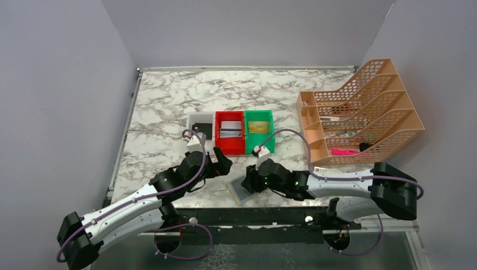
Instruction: Take the credit cards out of the card holder
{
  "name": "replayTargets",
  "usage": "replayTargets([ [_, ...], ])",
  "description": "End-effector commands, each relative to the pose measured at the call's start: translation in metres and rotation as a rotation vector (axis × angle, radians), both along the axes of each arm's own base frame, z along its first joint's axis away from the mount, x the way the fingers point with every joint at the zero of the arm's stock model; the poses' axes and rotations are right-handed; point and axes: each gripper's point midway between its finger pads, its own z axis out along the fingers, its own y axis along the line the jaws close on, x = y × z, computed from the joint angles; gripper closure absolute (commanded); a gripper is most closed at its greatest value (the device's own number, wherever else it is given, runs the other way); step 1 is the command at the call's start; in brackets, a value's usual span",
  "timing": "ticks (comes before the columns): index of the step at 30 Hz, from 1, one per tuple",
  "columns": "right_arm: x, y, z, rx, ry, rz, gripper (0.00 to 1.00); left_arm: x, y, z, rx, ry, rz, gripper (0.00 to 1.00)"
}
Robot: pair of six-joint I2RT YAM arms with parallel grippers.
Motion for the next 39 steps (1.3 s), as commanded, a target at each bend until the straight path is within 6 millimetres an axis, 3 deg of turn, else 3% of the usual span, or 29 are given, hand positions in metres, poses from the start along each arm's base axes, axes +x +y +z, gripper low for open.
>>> replayTargets([
  [1,0.003,0.01,-0.006,-0.108,-0.049,0.048,0.54,0.003,0.036,-0.021,0.138,0.034,0.105,0.01],
  [8,0.003,0.01,-0.027,-0.302,-0.088,0.041,0.48,0.008,0.04,-0.032,0.188,0.07,0.097,0.01],
  [16,0.004,0.003,-0.048,-0.485,-0.121,0.024,0.42,0.01,0.042,-0.029,0.176,0.06,0.096,0.01],
  [26,-0.002,0.008,-0.057,-0.514,-0.129,-0.002,0.68,0.009,0.042,-0.026,0.162,0.053,0.086,0.01],
  [39,-0.006,0.028,-0.033,-0.336,-0.081,-0.043,0.83,0.006,0.033,-0.027,0.127,0.057,0.038,0.01],
])
